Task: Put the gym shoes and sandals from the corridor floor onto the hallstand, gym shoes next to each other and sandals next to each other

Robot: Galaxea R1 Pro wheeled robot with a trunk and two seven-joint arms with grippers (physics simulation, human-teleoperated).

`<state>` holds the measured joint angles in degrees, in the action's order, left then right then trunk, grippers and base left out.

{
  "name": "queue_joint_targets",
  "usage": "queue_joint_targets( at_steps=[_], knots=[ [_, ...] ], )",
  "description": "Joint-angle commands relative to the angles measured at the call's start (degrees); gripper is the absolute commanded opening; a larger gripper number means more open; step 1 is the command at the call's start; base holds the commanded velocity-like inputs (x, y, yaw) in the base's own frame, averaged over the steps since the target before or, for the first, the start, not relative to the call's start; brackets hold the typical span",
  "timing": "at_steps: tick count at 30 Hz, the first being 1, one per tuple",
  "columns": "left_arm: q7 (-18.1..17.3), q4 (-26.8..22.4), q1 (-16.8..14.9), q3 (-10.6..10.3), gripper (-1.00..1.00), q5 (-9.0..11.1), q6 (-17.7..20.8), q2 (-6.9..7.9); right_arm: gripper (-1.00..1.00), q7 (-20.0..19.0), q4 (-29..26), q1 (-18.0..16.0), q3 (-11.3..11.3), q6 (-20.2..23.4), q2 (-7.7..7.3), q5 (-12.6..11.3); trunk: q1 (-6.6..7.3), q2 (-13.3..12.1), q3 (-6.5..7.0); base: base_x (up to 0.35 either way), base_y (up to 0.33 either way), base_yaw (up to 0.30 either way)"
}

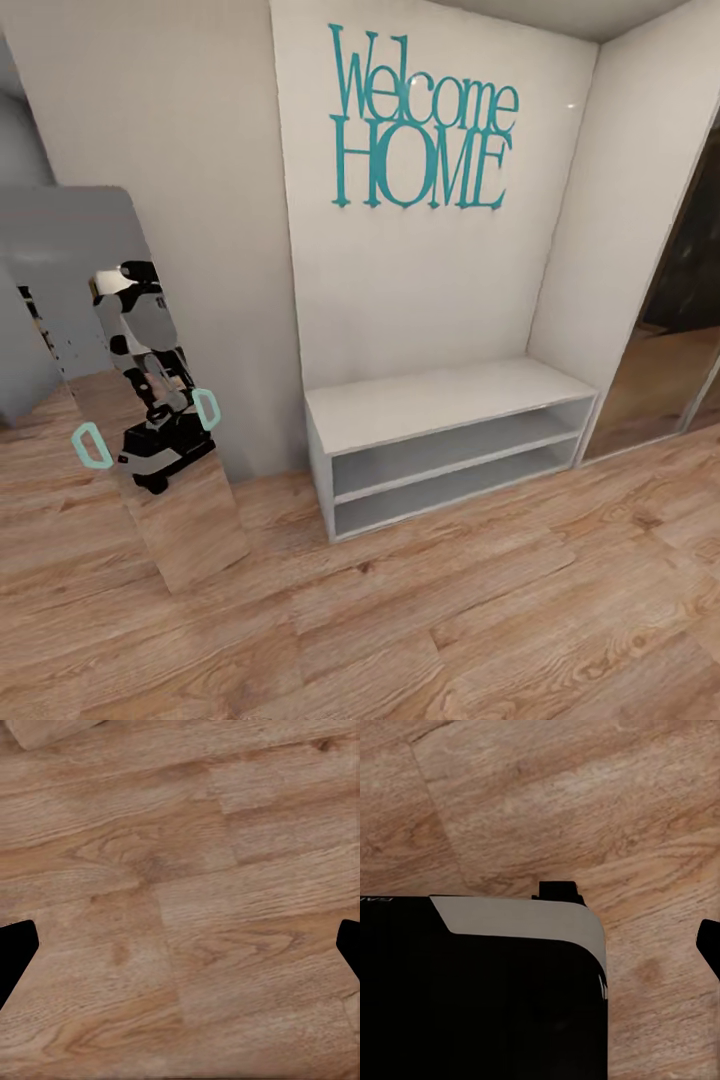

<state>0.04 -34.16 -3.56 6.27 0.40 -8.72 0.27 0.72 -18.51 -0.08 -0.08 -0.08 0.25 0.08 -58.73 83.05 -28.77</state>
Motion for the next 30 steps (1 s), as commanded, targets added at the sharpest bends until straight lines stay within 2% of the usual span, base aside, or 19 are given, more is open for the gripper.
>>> queue_joint_targets(
  at_steps=[1, 30],
  knots=[
    [0.0, 0.05, -0.05, 0.04, 1.0, 0.04, -0.18, -0.01, 1.0, 0.07, -0.04, -0.01, -0.01, -0.01, 0.01, 0.01, 0.01, 0.03, -0.1, -0.006, -0.005, 0.258],
    [0.02, 0.05, -0.05, -0.03, 1.0, 0.04, -0.15, -0.01, 1.0, 0.25, -0.04, -0.01, -0.15, -0.01, 0.01, 0.01, 0.01, 0.03, -0.88, 0.0, 0.0, 0.278]
  ],
)
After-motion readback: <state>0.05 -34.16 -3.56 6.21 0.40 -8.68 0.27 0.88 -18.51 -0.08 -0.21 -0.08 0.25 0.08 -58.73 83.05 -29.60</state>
